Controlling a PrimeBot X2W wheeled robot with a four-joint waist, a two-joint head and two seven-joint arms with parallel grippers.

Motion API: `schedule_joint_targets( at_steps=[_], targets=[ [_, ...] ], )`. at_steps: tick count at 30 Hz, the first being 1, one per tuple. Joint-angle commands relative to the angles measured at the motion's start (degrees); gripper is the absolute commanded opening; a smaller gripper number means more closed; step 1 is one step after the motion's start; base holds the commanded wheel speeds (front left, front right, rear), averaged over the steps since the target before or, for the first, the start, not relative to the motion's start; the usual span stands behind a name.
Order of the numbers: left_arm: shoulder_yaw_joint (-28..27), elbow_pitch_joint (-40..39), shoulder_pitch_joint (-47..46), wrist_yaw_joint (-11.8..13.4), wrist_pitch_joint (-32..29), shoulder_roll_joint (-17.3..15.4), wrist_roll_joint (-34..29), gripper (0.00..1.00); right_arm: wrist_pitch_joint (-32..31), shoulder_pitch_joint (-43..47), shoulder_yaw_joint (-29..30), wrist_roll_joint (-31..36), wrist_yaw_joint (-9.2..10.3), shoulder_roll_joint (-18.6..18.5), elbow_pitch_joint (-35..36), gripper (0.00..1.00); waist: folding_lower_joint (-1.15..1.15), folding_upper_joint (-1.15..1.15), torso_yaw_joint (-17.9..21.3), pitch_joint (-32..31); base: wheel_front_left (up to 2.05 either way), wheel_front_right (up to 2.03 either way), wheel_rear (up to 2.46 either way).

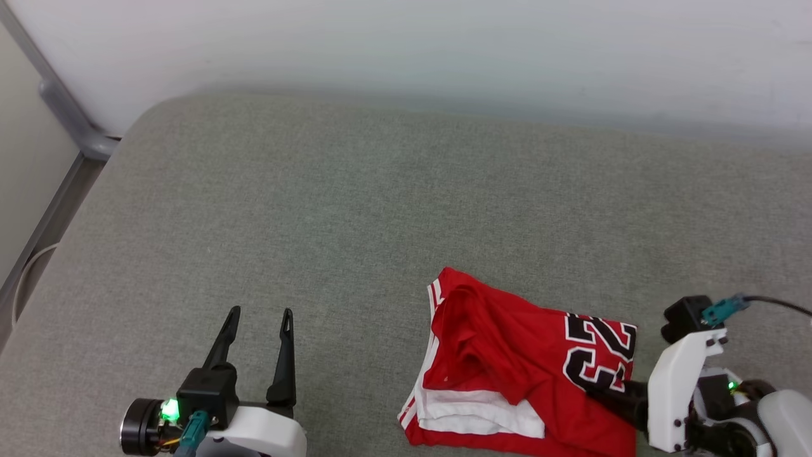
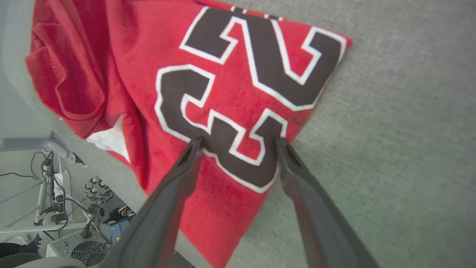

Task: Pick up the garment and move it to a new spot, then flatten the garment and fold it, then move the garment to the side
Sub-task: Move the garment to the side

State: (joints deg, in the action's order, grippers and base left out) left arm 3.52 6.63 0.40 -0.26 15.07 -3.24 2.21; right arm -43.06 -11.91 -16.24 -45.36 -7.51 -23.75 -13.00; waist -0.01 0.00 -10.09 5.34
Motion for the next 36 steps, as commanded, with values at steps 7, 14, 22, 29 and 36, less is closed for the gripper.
schedule_joint_targets(
  at_steps=[7,14,22,29,36],
  targets=[
    [0.78,0.41,-2.19,0.32,0.13,0.17,0.46,1.00,4.15,0.68,-5.97,0.14,0.05,3.95,-9.00,1.00,0.01,0.00,-1.68,2.26,0.00,0.00,0.00],
    [0.37,1.00,-2.10,0.61,0.13,0.20,0.60,1.00,12.01,-2.17,-8.55,0.47,0.08,1.94,-9.98,0.00,0.01,0.00,-1.16,1.79,0.00,0.00,0.00],
    [-0.48,1.13,-0.75,0.64,0.13,0.20,0.56,1.00,21.34,-7.11,-10.92,3.23,0.06,-4.04,-5.60,0.00,0.01,0.00,3.07,0.15,0.00,0.00,0.00],
    [-1.53,-0.21,-0.36,1.47,0.14,0.24,0.90,1.00,23.27,-11.66,-13.01,6.04,0.06,-10.30,-0.94,0.00,0.01,0.00,9.87,1.01,0.00,0.00,0.00],
    [-2.33,-2.38,-2.69,2.16,0.13,0.27,0.44,1.00,24.69,-16.42,-8.45,7.00,0.06,-17.37,-1.86,0.00,0.01,0.00,16.65,5.66,0.00,0.00,0.00]
  ],
)
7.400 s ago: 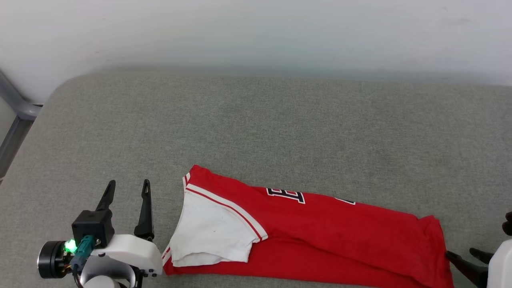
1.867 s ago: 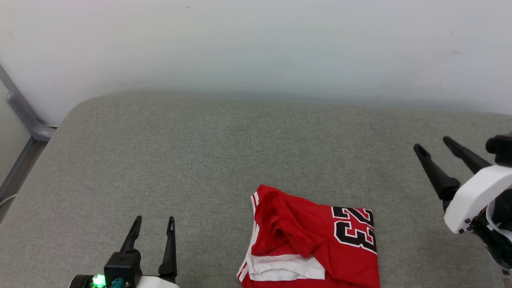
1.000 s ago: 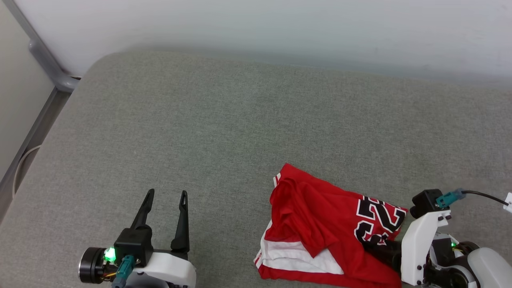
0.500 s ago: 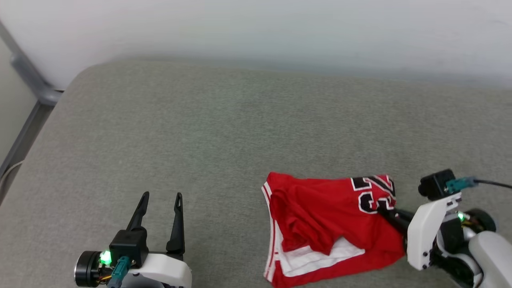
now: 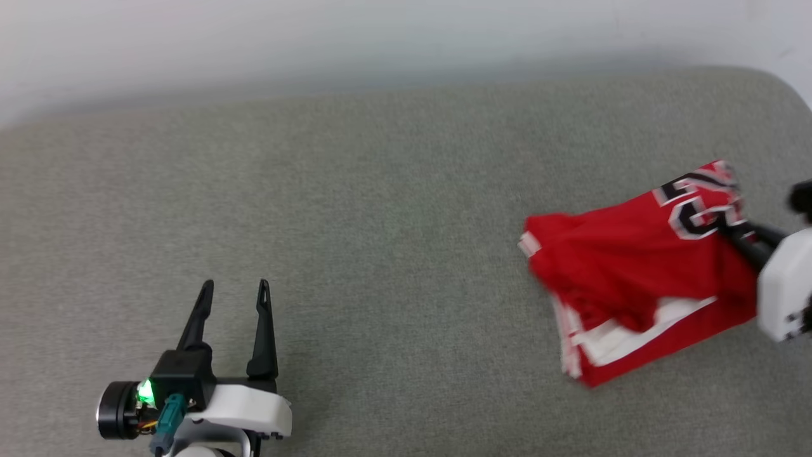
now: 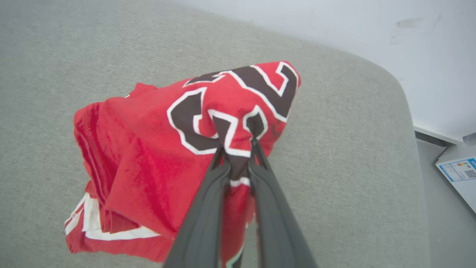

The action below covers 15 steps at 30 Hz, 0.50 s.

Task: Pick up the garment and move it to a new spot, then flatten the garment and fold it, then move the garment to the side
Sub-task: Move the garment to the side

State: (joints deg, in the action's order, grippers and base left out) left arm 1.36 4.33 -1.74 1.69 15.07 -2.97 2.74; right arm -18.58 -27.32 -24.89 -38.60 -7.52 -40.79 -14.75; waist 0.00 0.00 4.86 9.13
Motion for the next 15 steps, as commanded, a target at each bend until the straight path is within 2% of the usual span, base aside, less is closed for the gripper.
schedule_joint_targets(
  at_steps=[1,7,15],
  targets=[
    [-0.33,-0.36,-0.99,0.15,0.13,-0.11,-0.22,1.00,0.57,-1.55,1.19,0.31,0.07,-1.17,-0.93,0.00,0.00,0.00,2.05,2.66,0.00,0.00,0.00],
    [-0.33,-1.76,-3.58,-0.65,0.13,-0.86,-1.04,1.00,1.92,-4.85,6.87,1.88,0.07,-5.51,-7.85,0.00,0.00,0.00,2.22,7.51,0.00,0.00,0.00],
    [-0.26,-3.40,-7.12,-0.91,0.13,-1.23,-1.60,1.00,3.59,-9.17,13.98,5.93,0.08,-8.69,-18.67,0.00,0.00,0.00,0.57,13.49,0.00,0.00,0.00]
  ],
)
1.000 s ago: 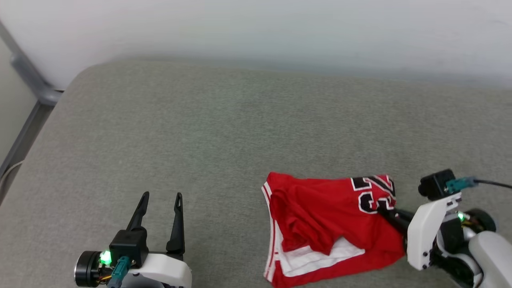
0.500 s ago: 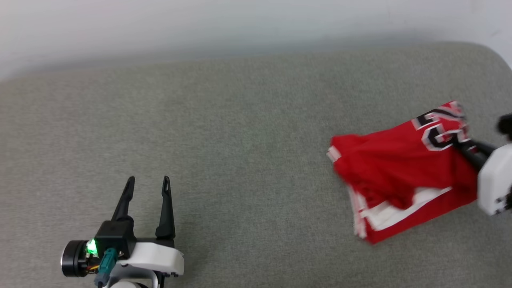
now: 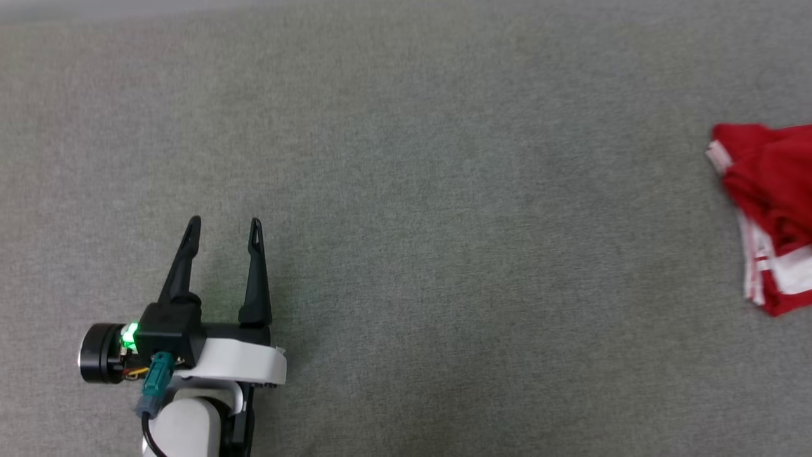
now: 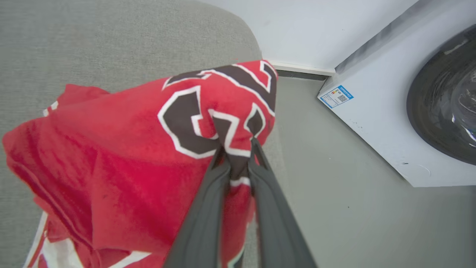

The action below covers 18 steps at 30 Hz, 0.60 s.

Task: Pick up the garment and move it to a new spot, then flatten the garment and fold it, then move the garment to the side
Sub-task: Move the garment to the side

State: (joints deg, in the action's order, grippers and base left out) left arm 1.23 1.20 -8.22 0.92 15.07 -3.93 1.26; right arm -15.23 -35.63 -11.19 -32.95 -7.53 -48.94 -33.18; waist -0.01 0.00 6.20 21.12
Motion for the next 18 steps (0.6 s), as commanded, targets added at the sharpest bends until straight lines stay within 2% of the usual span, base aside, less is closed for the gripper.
schedule_joint_targets(
  at_steps=[1,5,10,11,12,18],
  targets=[
    [-0.05,-0.46,-0.98,-0.14,0.13,-0.26,-0.19,1.00,0.61,-1.35,1.15,0.81,0.08,-0.82,-1.86,0.00,0.01,0.00,-1.00,2.03,0.00,0.00,0.00],
    [0.22,-0.82,-2.03,-0.08,0.13,-0.23,-0.50,1.00,2.12,-2.98,3.52,2.87,0.08,-0.81,-7.54,0.00,0.01,0.00,-1.84,3.68,0.00,0.00,0.00],
    [0.11,-0.54,-2.28,0.37,0.13,-0.19,-0.53,1.00,3.76,-4.47,4.86,5.18,0.08,1.44,-12.94,0.00,0.01,0.00,-2.21,3.53,0.00,0.00,0.00],
    [0.07,-0.43,-2.01,0.50,0.13,-0.17,-0.48,1.00,4.34,-4.70,4.99,5.71,0.09,1.70,-13.58,0.91,0.01,0.00,-2.23,3.13,0.00,0.00,0.00],
    [0.00,-0.27,-1.66,0.55,0.13,-0.16,-0.40,1.00,5.24,-5.01,5.42,6.24,0.09,1.92,-14.32,1.00,0.01,0.00,-2.24,2.60,0.00,0.00,0.00],
    [-0.37,0.38,0.81,1.20,0.13,0.04,0.29,1.00,12.21,-4.06,7.17,7.70,0.08,4.10,-13.89,1.00,0.01,0.00,-2.47,-2.28,0.00,0.00,0.00]
  ],
)
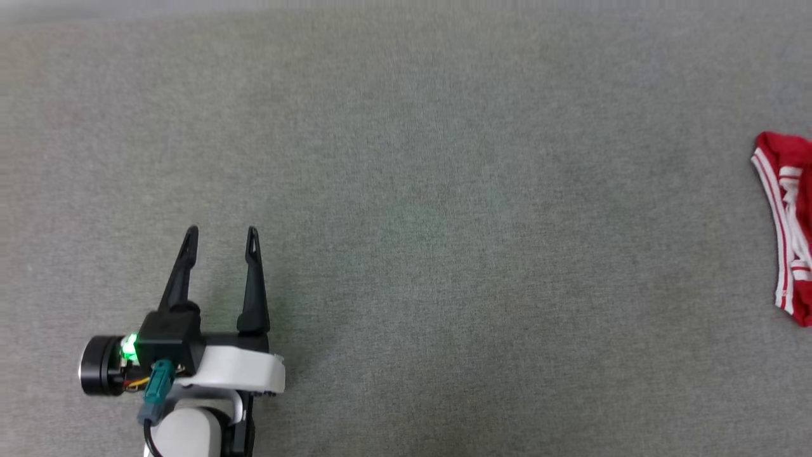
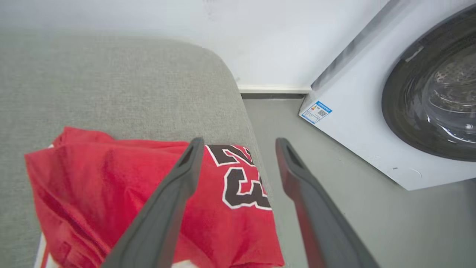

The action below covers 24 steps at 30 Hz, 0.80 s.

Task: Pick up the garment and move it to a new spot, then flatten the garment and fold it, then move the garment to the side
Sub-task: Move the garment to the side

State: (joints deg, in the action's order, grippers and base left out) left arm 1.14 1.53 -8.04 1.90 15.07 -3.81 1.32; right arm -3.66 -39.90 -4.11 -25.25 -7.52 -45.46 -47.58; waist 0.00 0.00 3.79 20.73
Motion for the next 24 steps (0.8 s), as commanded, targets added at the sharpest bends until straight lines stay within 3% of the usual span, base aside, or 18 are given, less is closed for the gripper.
schedule_joint_targets(
  at_steps=[1,10,17,24],
  targets=[
    [-0.32,0.14,1.13,0.28,0.13,-0.04,0.35,1.00,1.94,0.79,0.27,0.38,0.07,0.83,1.25,1.00,0.00,0.00,-0.08,-2.78,0.00,0.00,0.00],
    [-0.86,0.36,6.30,1.17,0.13,0.19,1.14,1.00,13.50,5.52,3.69,5.73,0.07,7.30,12.77,1.00,0.00,0.00,-0.83,-9.82,0.00,0.00,0.00],
    [-0.79,1.33,9.04,0.93,0.13,0.32,1.49,1.00,17.49,13.79,8.61,12.96,0.09,19.11,26.47,1.00,0.00,0.00,-3.37,-15.19,0.00,0.00,0.00],
    [-1.09,3.16,10.44,-0.03,0.13,0.11,2.09,1.00,18.29,24.82,8.60,17.40,0.07,30.86,38.16,1.00,0.00,0.00,-5.91,-18.51,0.00,0.00,0.00]
  ],
)
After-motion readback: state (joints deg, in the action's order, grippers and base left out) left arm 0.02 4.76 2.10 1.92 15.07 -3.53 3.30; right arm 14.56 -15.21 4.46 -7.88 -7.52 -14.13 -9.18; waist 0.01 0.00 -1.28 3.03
